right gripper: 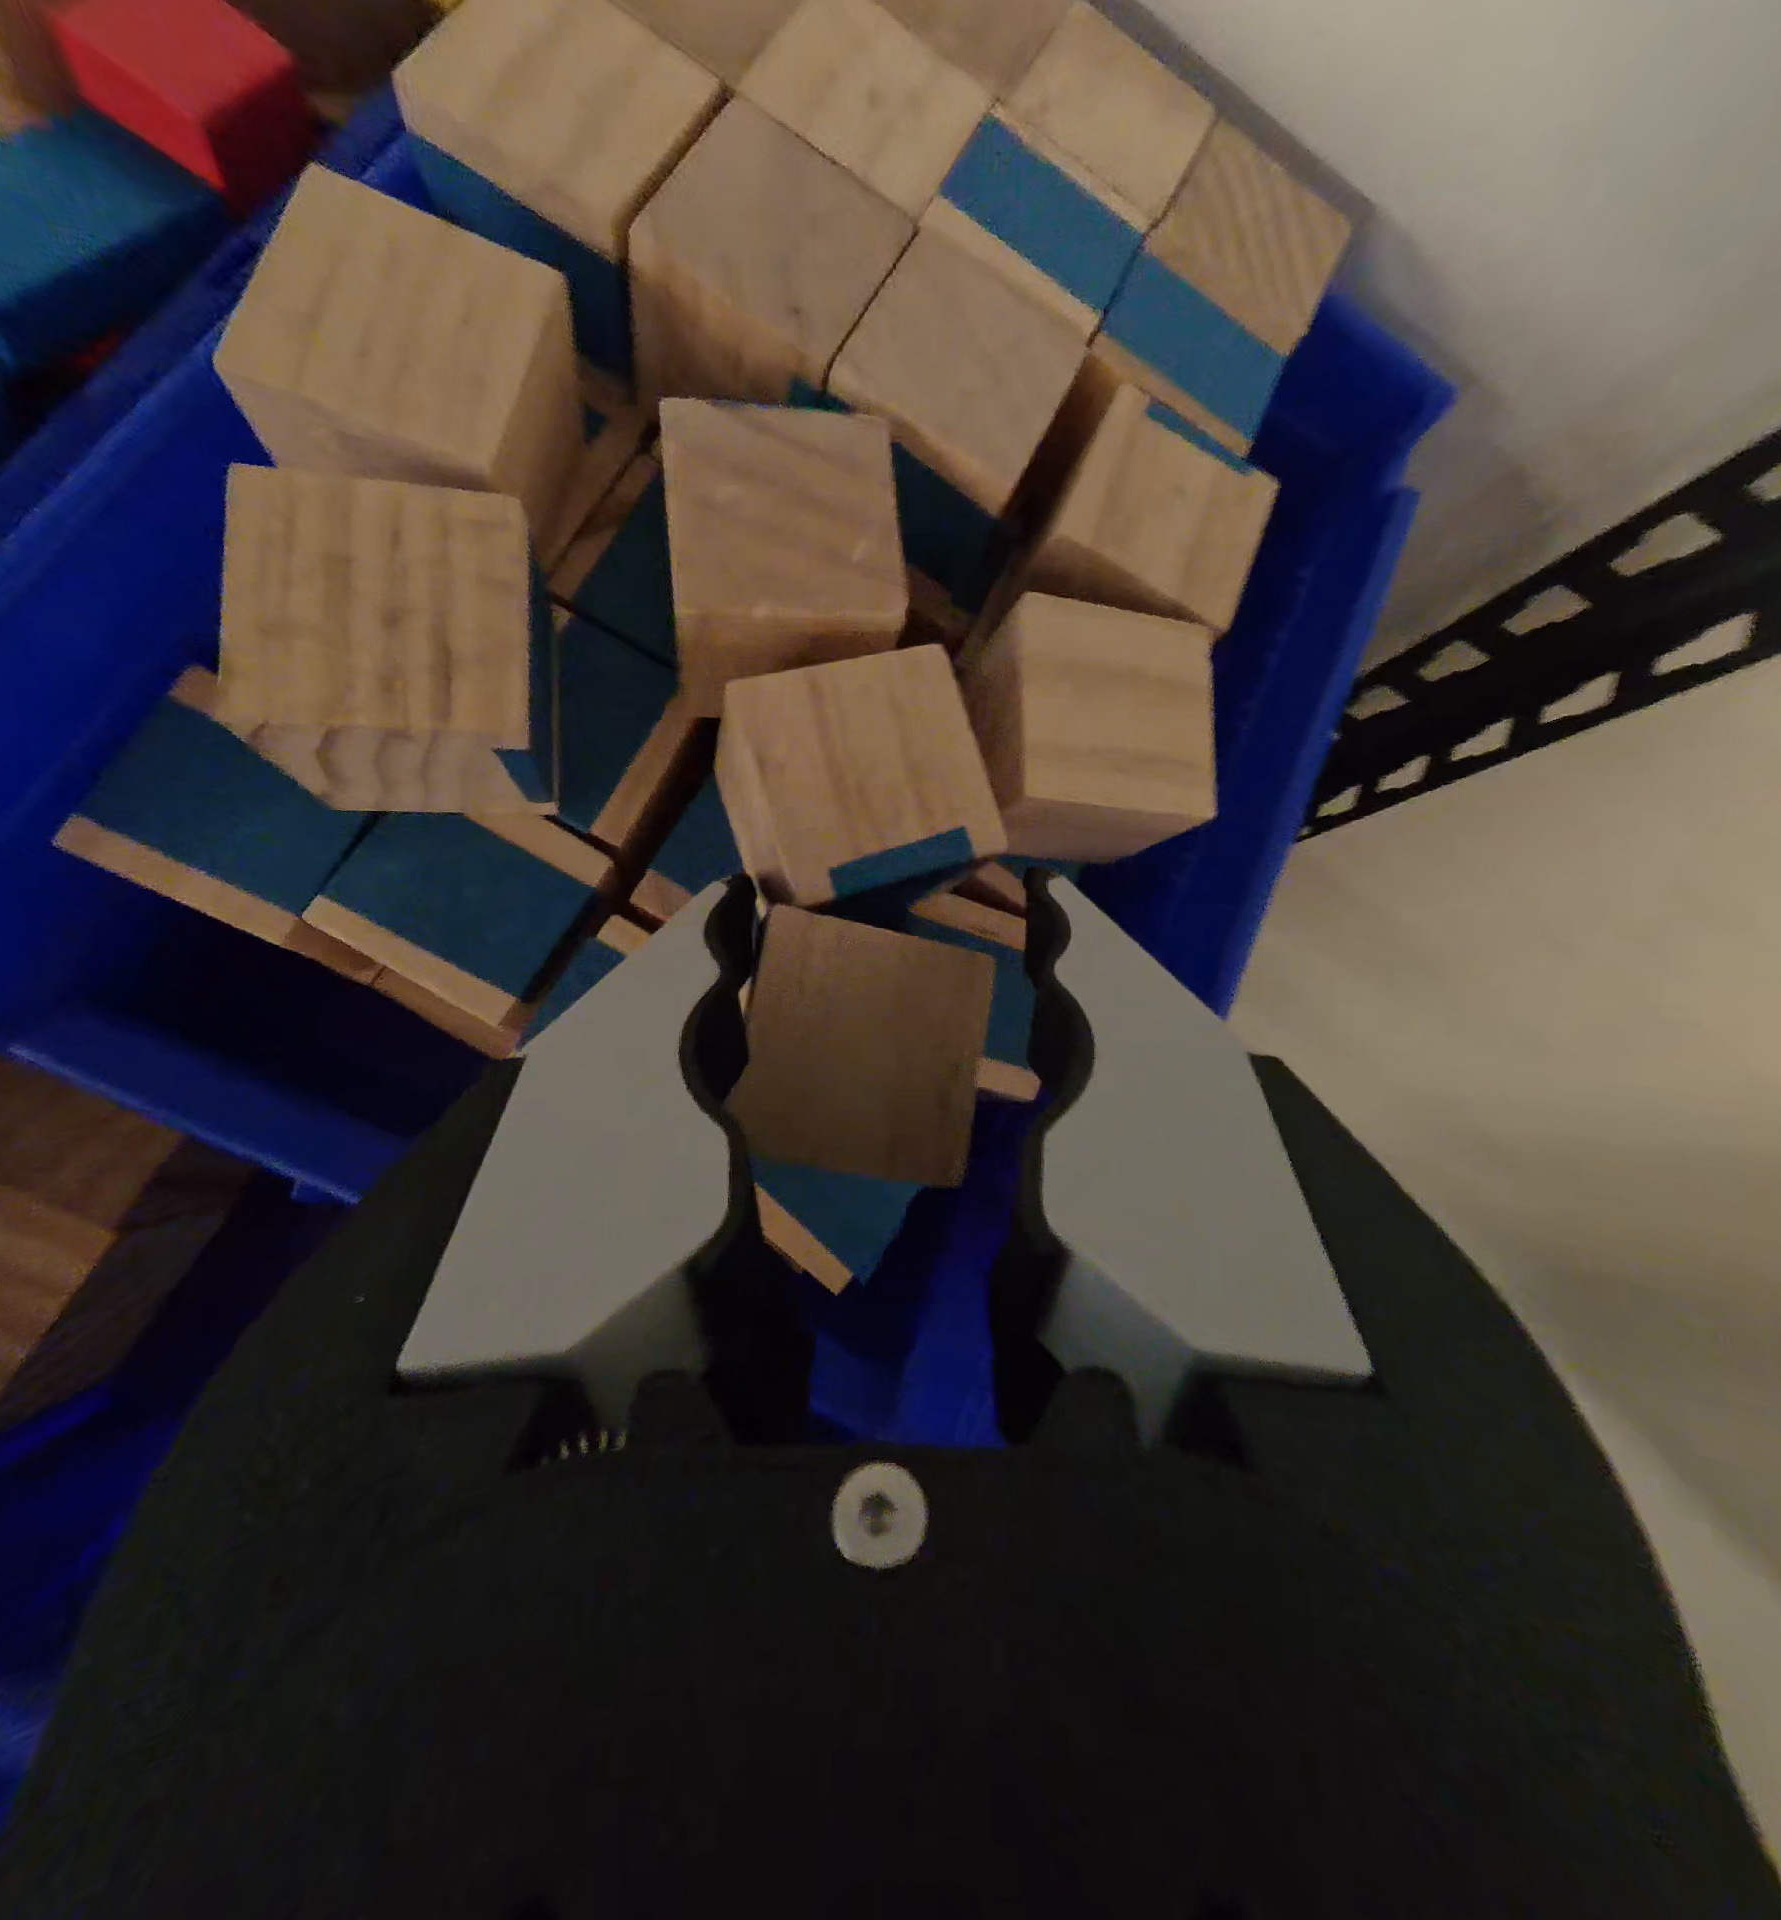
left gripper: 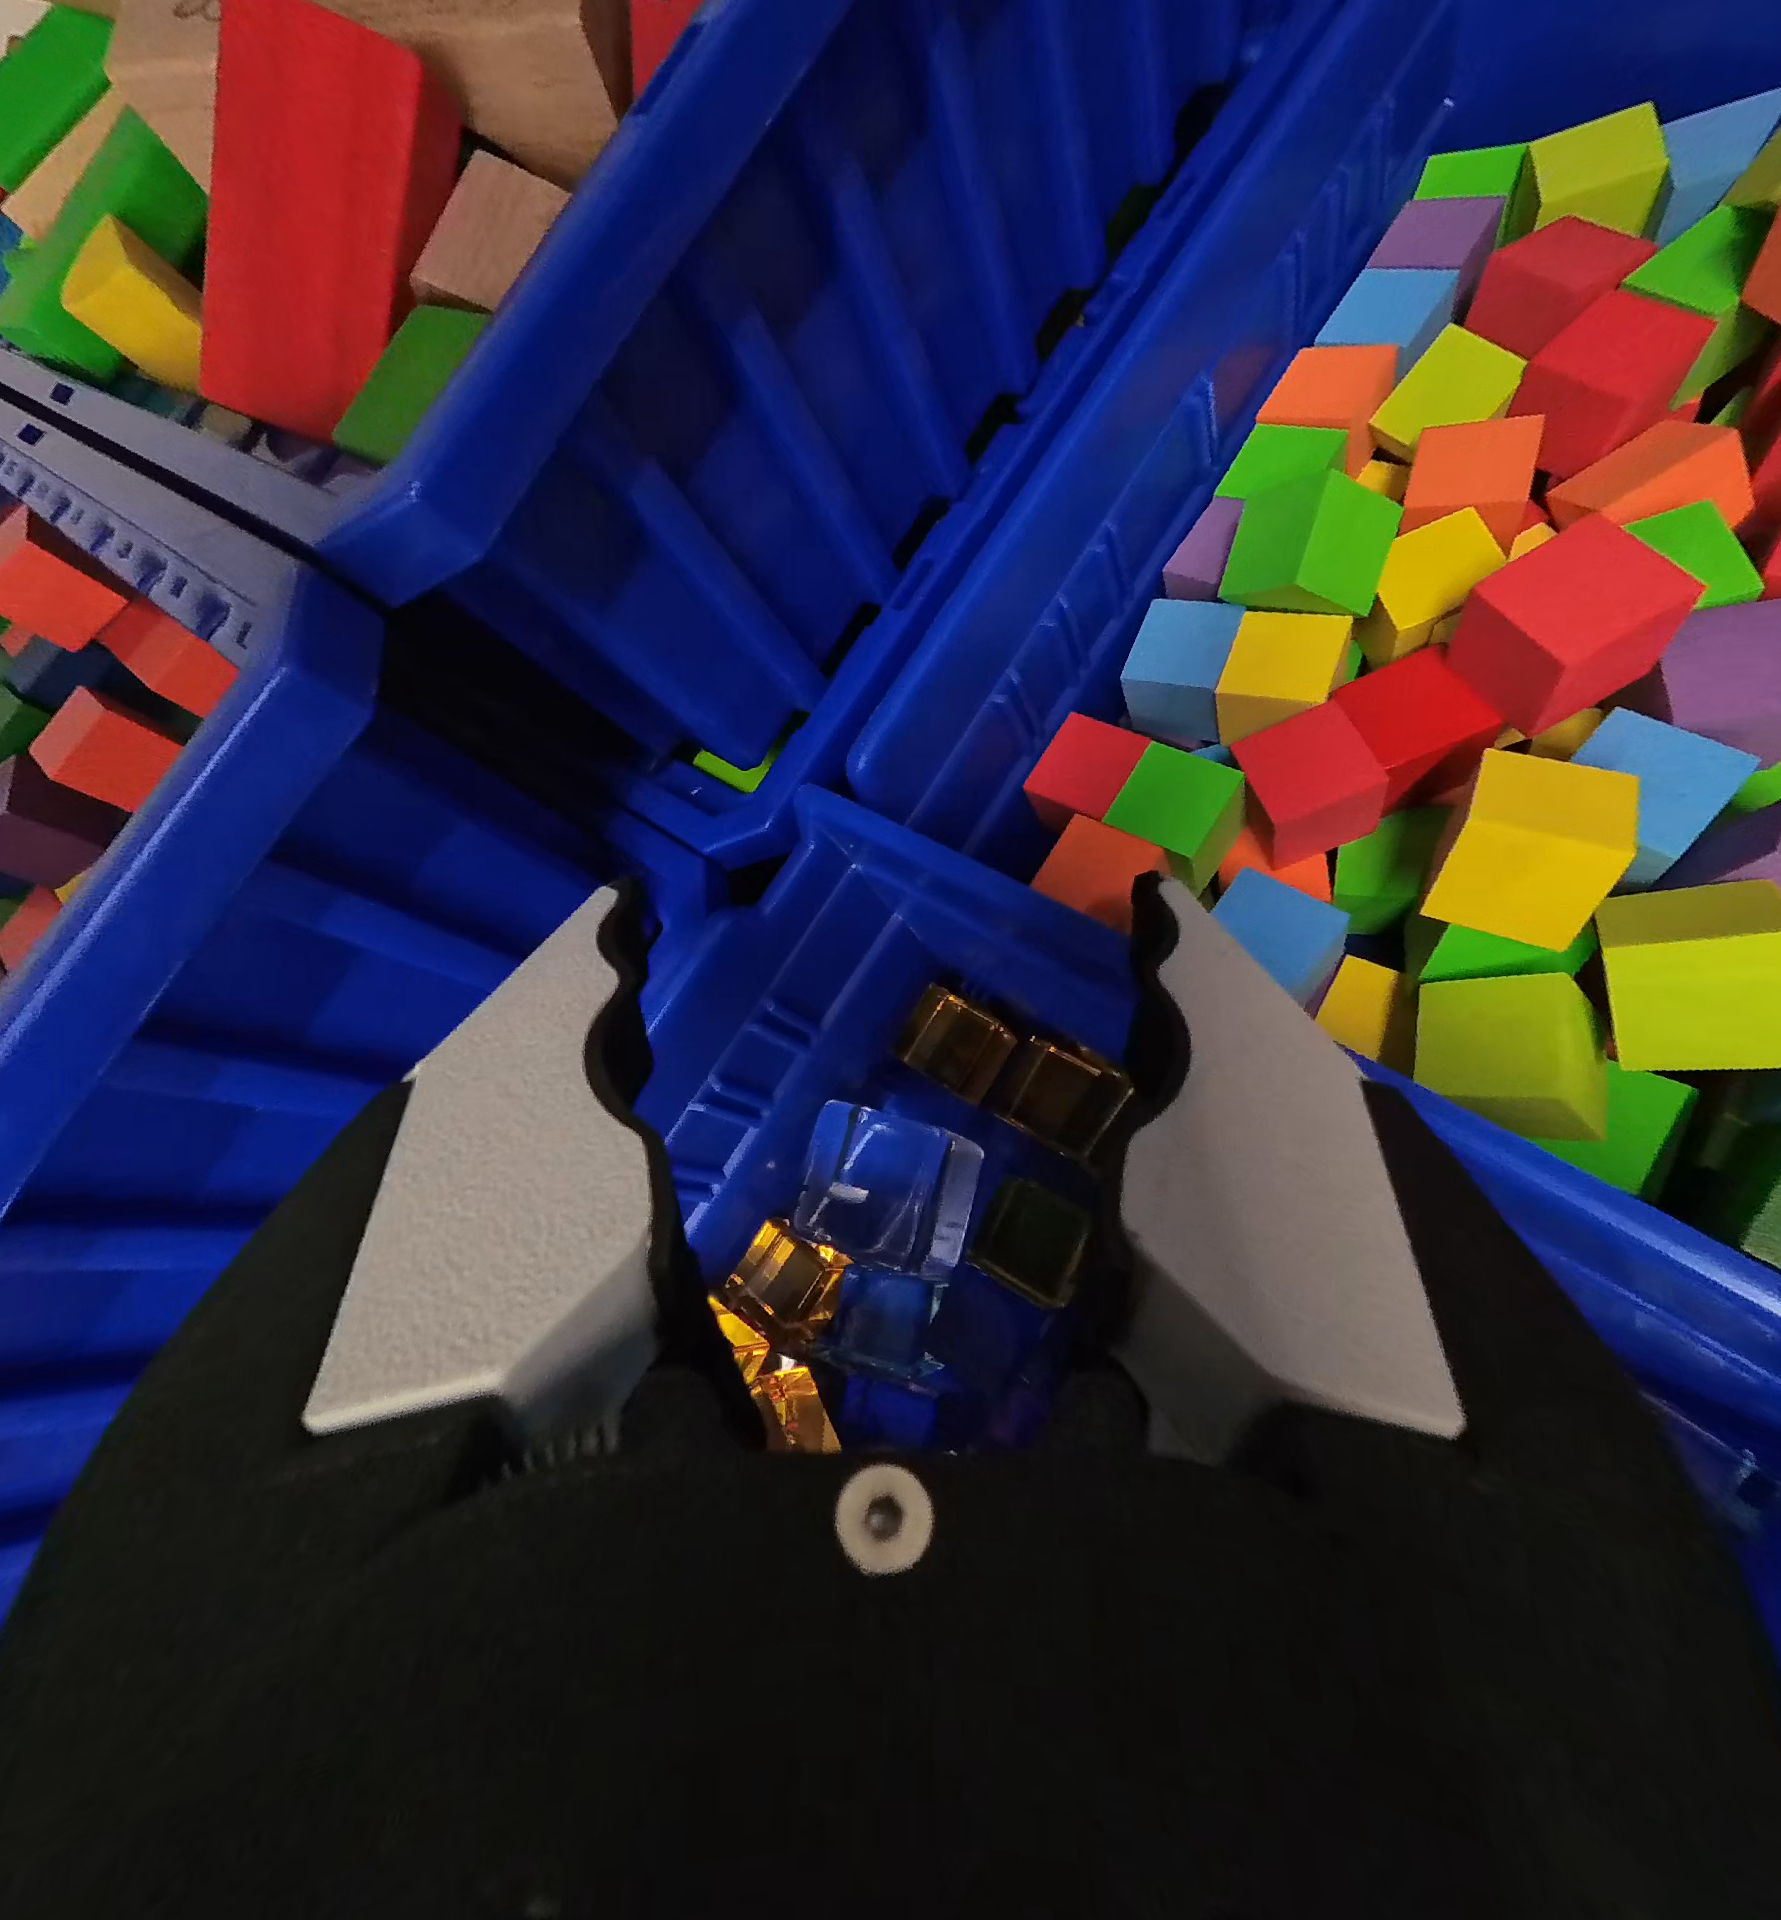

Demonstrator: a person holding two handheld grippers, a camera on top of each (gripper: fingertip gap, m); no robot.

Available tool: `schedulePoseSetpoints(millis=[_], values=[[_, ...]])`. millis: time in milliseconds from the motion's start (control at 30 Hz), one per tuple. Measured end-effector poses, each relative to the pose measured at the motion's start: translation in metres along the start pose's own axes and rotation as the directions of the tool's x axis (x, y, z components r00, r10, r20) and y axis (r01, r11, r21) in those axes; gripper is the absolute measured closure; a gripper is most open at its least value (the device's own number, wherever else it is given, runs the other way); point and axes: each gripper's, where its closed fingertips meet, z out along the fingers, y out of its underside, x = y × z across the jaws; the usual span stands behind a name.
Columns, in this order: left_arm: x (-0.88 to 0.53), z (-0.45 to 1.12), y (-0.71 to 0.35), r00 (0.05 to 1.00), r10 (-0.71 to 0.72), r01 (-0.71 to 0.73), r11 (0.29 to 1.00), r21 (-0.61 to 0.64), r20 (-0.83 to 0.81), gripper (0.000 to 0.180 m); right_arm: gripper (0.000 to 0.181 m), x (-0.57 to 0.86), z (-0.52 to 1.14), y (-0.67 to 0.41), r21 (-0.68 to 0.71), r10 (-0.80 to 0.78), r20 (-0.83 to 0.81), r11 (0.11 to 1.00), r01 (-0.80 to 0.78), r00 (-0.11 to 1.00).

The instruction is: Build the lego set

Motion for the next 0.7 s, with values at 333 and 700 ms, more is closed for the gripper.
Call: schedulePoseSetpoints(millis=[333,700], values=[[-0.001,0.004,0.000,1.000,0.004,-0.004,1.000,-0.005,-0.016,0.087,0.123,-0.009,-0.020,-0.002,0.087,-0.018,-0.004,0.996,0.018,1.000],[0.008,-0.002,-0.014,0.998,0.044,-0.041,0.997,0.066,-0.043,0.088,0.126,-0.115,-0.122,-0.004,0.269,-0.209,-0.019,0.941,0.206,0.978]])
